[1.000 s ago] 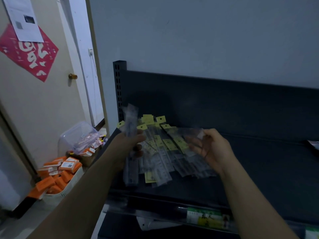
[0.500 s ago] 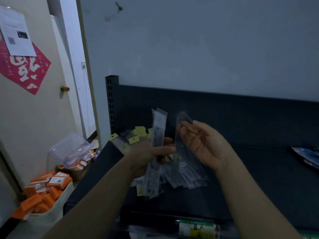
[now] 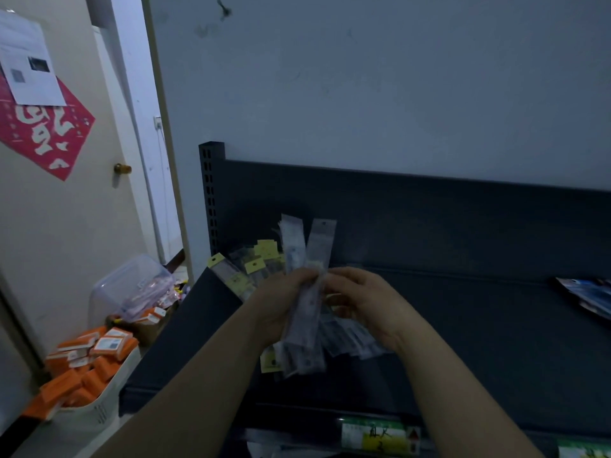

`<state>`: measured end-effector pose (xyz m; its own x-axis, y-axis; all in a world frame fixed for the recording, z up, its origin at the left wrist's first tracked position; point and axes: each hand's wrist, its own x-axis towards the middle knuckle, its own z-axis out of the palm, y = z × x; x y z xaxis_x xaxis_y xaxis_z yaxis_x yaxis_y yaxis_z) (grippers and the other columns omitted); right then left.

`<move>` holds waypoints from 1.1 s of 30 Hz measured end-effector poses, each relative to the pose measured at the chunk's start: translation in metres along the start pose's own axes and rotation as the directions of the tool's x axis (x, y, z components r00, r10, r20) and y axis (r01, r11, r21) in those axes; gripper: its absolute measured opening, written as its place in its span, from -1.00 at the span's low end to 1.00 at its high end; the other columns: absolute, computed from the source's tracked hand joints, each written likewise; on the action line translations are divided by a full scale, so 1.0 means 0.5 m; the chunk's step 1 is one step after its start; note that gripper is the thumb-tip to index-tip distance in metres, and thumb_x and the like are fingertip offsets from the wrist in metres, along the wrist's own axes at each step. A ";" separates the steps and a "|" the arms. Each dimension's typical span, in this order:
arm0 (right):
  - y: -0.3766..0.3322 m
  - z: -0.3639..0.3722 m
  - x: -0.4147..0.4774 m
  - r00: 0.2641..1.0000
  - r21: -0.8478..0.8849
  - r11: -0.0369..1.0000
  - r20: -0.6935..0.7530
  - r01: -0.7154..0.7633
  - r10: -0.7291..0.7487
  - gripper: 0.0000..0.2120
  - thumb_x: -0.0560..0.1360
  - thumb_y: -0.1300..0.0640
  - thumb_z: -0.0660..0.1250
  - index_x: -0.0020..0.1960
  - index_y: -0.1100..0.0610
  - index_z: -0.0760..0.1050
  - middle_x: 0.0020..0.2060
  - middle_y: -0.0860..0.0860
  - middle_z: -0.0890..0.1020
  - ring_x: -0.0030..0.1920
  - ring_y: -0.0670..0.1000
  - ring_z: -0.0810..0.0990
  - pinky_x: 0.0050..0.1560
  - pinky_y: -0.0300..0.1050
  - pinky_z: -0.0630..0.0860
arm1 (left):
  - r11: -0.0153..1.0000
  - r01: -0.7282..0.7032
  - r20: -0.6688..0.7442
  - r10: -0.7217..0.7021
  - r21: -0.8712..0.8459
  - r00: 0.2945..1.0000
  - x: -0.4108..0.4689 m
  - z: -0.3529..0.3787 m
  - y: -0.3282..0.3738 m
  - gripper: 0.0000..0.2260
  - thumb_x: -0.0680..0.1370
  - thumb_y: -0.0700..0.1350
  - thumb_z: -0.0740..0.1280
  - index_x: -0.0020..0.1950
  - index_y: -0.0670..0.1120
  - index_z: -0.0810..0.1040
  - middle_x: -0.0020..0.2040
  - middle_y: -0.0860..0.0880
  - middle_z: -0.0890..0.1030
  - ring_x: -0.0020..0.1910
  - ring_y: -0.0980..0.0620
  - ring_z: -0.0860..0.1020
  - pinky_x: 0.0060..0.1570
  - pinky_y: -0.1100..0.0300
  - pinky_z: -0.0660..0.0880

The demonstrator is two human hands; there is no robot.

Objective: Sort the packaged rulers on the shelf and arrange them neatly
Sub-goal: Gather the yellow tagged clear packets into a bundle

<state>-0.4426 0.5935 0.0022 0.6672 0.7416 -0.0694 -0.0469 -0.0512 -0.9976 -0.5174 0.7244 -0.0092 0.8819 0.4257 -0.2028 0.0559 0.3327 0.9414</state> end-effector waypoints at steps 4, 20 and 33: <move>0.006 0.003 0.002 0.998 -0.114 0.993 -0.043 0.037 -0.043 -0.86 0.53 0.15 0.33 0.08 0.12 0.56 -0.06 0.04 0.66 -0.14 -0.09 0.62 -0.05 -0.21 0.48 | 0.986 0.014 0.046 -0.006 -0.166 0.999 -0.003 -0.012 0.002 -0.80 0.56 -0.28 0.19 0.10 -0.33 0.53 -0.06 -0.25 0.64 -0.14 -0.14 0.62 0.00 -0.04 0.61; 0.131 -0.058 0.066 0.999 -0.900 0.435 -0.037 -0.024 -0.023 -0.61 0.64 0.07 0.06 0.46 -0.04 0.28 0.53 -0.03 0.13 0.52 0.00 0.07 0.51 0.04 -0.03 | 0.984 0.011 -0.396 0.062 0.180 0.916 -0.029 -0.168 -0.002 -0.89 0.56 -0.19 0.33 -0.13 -0.20 0.50 -0.29 -0.16 0.43 -0.41 0.00 0.40 -0.51 0.23 0.51; 0.081 0.053 0.073 0.951 -0.743 0.595 0.268 0.307 -0.156 -0.61 0.64 0.18 0.08 0.45 0.08 0.33 0.46 -0.04 0.30 0.48 -0.04 0.18 0.37 -0.30 0.08 | 0.999 0.046 -0.289 -0.045 -0.005 0.956 -0.004 -0.169 -0.006 -0.93 0.53 -0.25 0.33 0.00 -0.14 0.53 -0.35 -0.08 0.50 -0.45 0.07 0.39 -0.50 0.24 0.51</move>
<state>-0.4398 0.6364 -0.0410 0.4427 0.8921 0.0902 0.7289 -0.2995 -0.6156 -0.5588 0.7939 -0.0344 0.7052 0.6354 -0.3147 0.0943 0.3559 0.9298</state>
